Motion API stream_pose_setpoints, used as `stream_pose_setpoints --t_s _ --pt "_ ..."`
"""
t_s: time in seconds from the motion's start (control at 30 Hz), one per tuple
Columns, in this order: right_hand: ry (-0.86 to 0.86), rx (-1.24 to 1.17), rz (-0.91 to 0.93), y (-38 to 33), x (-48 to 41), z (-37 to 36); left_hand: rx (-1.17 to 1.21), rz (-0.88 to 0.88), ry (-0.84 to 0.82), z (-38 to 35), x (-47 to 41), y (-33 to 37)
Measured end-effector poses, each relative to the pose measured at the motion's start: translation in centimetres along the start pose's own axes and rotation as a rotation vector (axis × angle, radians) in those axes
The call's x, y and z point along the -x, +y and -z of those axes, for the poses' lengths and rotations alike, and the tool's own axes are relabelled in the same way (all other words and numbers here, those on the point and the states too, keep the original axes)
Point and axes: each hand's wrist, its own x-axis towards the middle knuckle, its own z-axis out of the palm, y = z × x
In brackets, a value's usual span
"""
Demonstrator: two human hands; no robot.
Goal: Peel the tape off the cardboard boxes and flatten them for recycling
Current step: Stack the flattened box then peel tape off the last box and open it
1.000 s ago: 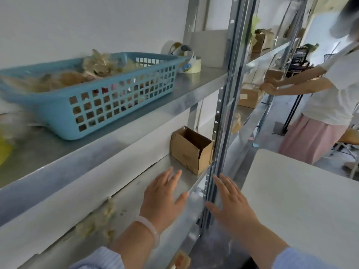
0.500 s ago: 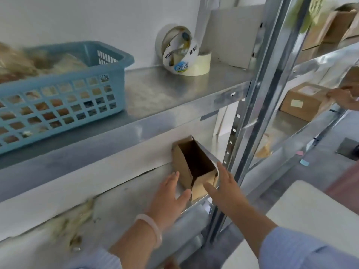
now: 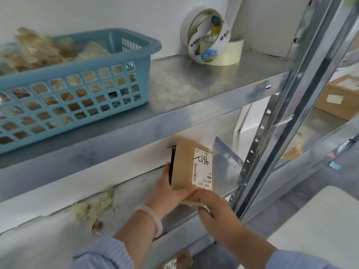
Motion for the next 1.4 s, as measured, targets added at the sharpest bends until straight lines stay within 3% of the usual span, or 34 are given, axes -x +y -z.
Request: stream_pose_setpoints --t_s 0.07,0.13,0.2,0.3,0.37,0.43,0.5,0.63,0.73,0.83,0.97,1.13,1.23,1.33,1.4 --pt "0.022 -0.005 -0.013 -0.1 -0.2 -0.8 0.064 0.044 0.029 0.7 0.0 -1.2" --pt "0.154 -0.011 -0.083 0.1 -0.5 -1.3 0.177 0.156 0.057 1.3 0.2 -2.7" --pt "0.276 -0.012 -0.276 0.4 -1.1 -1.4 0.306 0.255 0.048 1.4 0.5 -4.4" --pt "0.144 -0.291 -0.642 1.0 -2.1 -0.9 0.527 0.330 0.055 1.1 1.3 -6.2" --pt "0.026 -0.544 -0.696 1.1 -2.5 -1.2 0.596 0.308 0.028 1.1 1.9 -6.6" --pt "0.047 -0.598 -0.619 1.0 -2.7 -1.6 0.574 0.263 -0.018 1.5 2.2 -6.5" --pt "0.132 -0.504 -0.475 1.2 -3.1 -1.4 0.550 0.189 0.046 2.2 2.2 -6.4" --pt "0.040 0.081 -0.109 0.7 -4.4 1.0 0.373 0.049 0.460 5.4 1.9 -4.8" --pt "-0.104 0.336 0.123 0.0 -5.5 0.7 0.292 -0.110 0.411 7.6 1.3 -4.4" --pt "-0.179 0.403 0.158 0.4 -6.0 -0.7 0.137 -0.147 0.231 8.1 1.3 -5.0" --pt "-0.084 0.330 -0.018 1.8 -5.5 -1.9 0.219 -0.128 0.245 7.9 2.3 -6.4" --pt "-0.097 -0.017 -0.193 1.8 -5.7 -1.7 0.222 -0.102 0.358 7.8 3.1 -7.8" --pt "-0.087 0.284 -0.125 1.4 -6.2 -1.9 0.192 -0.053 0.378 7.5 3.3 -8.8" --pt "-0.035 0.596 0.175 0.1 -6.9 -2.7 0.157 -0.015 0.346 7.1 3.3 -9.5" --pt "-0.125 0.671 0.273 -0.7 -7.2 -3.4 0.111 -0.033 0.307 6.7 3.4 -9.7"
